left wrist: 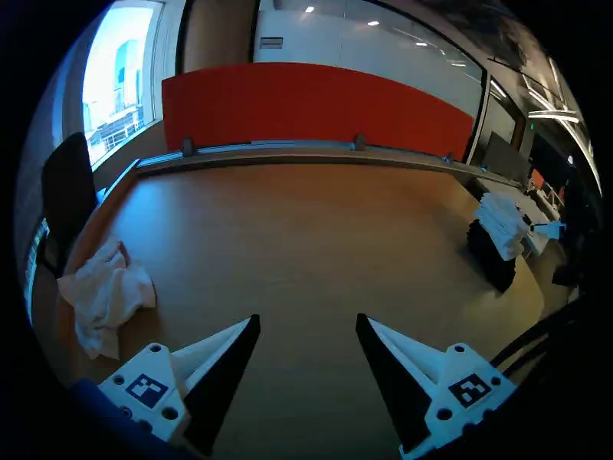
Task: Fold towel
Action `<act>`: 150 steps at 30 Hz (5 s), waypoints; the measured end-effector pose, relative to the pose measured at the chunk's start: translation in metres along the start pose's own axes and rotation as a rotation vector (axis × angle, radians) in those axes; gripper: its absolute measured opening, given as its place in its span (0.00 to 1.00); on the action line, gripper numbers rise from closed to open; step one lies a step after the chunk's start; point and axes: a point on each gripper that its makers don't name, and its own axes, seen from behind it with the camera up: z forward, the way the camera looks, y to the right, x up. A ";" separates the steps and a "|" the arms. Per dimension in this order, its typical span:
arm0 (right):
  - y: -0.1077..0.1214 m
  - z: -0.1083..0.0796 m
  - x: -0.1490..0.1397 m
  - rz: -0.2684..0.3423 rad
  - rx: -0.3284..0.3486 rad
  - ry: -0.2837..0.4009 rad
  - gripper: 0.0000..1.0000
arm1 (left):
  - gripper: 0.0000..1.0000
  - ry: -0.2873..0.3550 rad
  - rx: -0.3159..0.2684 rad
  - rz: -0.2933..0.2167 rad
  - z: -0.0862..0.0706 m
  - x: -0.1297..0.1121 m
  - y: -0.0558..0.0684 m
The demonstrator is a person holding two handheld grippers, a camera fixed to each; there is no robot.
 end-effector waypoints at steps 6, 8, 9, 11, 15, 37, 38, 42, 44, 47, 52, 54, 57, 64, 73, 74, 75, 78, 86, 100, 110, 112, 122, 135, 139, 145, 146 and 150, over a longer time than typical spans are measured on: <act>-0.005 -0.007 0.017 0.015 -0.014 0.093 0.84 | 0.93 0.010 0.002 0.001 -0.002 0.004 -0.001; -0.007 -0.010 0.025 0.018 -0.020 0.134 0.84 | 0.93 0.013 0.003 0.001 -0.002 0.005 -0.001; -0.008 -0.012 0.030 0.017 -0.025 0.159 0.84 | 0.93 0.015 0.004 0.001 -0.002 0.006 -0.001; -0.010 -0.015 0.039 0.014 -0.035 0.206 0.84 | 0.93 0.020 0.006 0.001 -0.002 0.008 -0.002; -0.014 -0.022 0.051 0.007 -0.054 0.281 0.84 | 0.93 0.028 0.007 0.000 -0.003 0.011 -0.002; -0.033 -0.033 0.081 0.025 -0.074 0.399 0.84 | 0.93 0.127 0.033 0.011 0.000 0.041 -0.009; -0.033 -0.034 0.082 0.024 -0.075 0.404 0.83 | 0.93 0.141 0.036 0.010 0.000 0.044 -0.010; -0.035 -0.038 0.090 0.025 -0.083 0.427 0.84 | 0.93 0.217 0.062 0.010 -0.004 0.065 -0.017; -0.036 -0.039 0.091 0.026 -0.081 0.434 0.84 | 0.93 0.264 0.082 0.010 -0.007 0.077 -0.022; -0.038 -0.041 0.095 0.029 -0.080 0.443 0.84 | 0.93 0.324 0.117 0.005 -0.013 0.093 -0.030; -0.044 -0.046 0.102 0.030 -0.074 0.462 0.83 | 0.93 0.394 0.169 -0.006 -0.021 0.111 -0.044; -0.048 -0.047 0.104 0.027 -0.072 0.468 0.84 | 0.93 0.411 0.181 -0.011 -0.023 0.116 -0.049; -0.055 -0.049 0.108 0.022 -0.070 0.478 0.84 | 0.93 0.427 0.187 -0.016 -0.026 0.121 -0.054; -0.089 -0.055 0.124 0.006 -0.041 0.518 0.83 | 0.93 0.465 0.194 -0.019 -0.033 0.130 -0.061; -0.148 -0.055 0.141 -0.007 0.005 0.559 0.84 | 0.93 0.511 0.180 -0.051 -0.037 0.143 -0.065; -0.155 -0.054 0.142 -0.011 0.009 0.560 0.84 | 0.93 0.515 0.178 -0.052 -0.037 0.145 -0.066; -0.161 -0.054 0.144 -0.013 0.012 0.562 0.84 | 0.93 0.520 0.176 -0.051 -0.037 0.146 -0.066; -0.176 -0.055 0.149 -0.013 0.014 0.572 0.83 | 0.93 0.531 0.175 -0.047 -0.039 0.150 -0.069; -0.217 -0.053 0.156 -0.011 0.048 0.590 0.84 | 0.93 0.544 0.178 -0.060 -0.040 0.152 -0.077; -0.245 -0.050 0.156 -0.027 0.063 0.577 0.84 | 0.93 0.557 0.188 -0.026 -0.043 0.153 -0.084; -0.257 -0.055 0.160 -0.038 0.065 0.583 0.83 | 0.93 0.592 0.190 -0.026 -0.039 0.150 -0.086; -0.260 -0.056 0.159 -0.042 0.066 0.583 0.84 | 0.93 0.602 0.190 -0.029 -0.038 0.148 -0.086; -0.265 -0.061 0.152 -0.050 0.062 0.594 0.84 | 0.93 0.619 0.192 -0.029 -0.023 0.116 -0.090; -0.282 -0.048 0.124 -0.050 0.068 0.593 0.83 | 0.93 0.655 0.202 -0.028 -0.006 0.086 -0.101; -0.286 -0.046 0.120 -0.054 0.067 0.596 0.83 | 0.93 0.664 0.211 -0.019 -0.001 0.078 -0.106; -0.288 -0.042 0.118 -0.054 0.065 0.603 0.84 | 0.93 0.685 0.224 -0.013 0.007 0.071 -0.111; -0.288 -0.041 0.117 -0.054 0.065 0.604 0.84 | 0.93 0.688 0.226 -0.014 0.008 0.069 -0.111; -0.287 -0.037 0.118 -0.052 0.060 0.613 0.84 | 0.93 0.697 0.233 -0.017 0.015 0.064 -0.114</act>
